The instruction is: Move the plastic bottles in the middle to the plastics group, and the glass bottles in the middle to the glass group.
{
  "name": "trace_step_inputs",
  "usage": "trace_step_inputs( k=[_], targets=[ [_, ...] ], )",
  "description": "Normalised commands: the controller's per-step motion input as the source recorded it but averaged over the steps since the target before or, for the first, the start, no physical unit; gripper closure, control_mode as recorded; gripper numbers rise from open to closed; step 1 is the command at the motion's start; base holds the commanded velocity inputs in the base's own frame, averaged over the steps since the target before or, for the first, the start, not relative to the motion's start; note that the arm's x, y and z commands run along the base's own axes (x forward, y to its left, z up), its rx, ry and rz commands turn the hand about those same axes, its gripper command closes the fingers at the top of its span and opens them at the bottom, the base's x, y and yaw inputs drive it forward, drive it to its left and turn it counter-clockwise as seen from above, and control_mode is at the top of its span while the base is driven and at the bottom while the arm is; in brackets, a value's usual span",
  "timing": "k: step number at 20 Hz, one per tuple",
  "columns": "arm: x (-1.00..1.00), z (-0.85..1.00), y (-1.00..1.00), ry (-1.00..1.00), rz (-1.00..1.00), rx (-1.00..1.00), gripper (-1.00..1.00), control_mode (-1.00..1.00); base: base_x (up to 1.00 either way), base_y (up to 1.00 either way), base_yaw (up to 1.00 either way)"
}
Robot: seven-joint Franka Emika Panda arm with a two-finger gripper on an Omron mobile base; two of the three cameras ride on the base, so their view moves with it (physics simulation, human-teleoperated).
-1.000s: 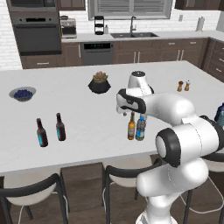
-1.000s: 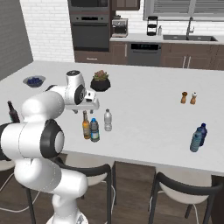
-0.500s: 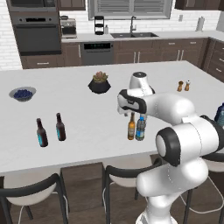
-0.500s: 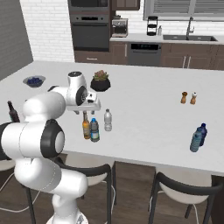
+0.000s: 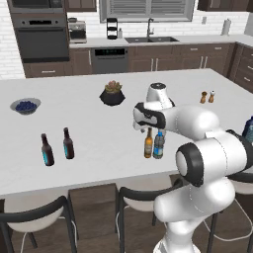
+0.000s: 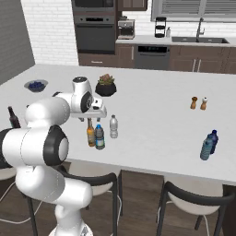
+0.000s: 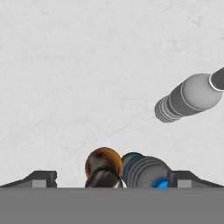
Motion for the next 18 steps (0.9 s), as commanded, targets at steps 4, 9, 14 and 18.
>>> trace_step_inputs(
  k=[4, 9, 14, 18],
  targets=[
    [0.09, -0.08, 0.0, 0.0, 0.0, 0.0, -1.0, -1.0, 0.0, 0.0, 0.0],
    [0.07, -0.02, 0.0, -0.01, 0.0, 0.0, -1.0, -1.0, 0.0, 0.0, 0.0],
    [0.0, 0.0, 0.01, -0.06, 0.0, 0.0, -1.0, -1.0, 0.0, 0.0, 0.0],
    [0.0, 0.0, 0.0, -0.02, 0.0, 0.0, -1.0, -1.0, 0.0, 0.0, 0.0]
  ],
)
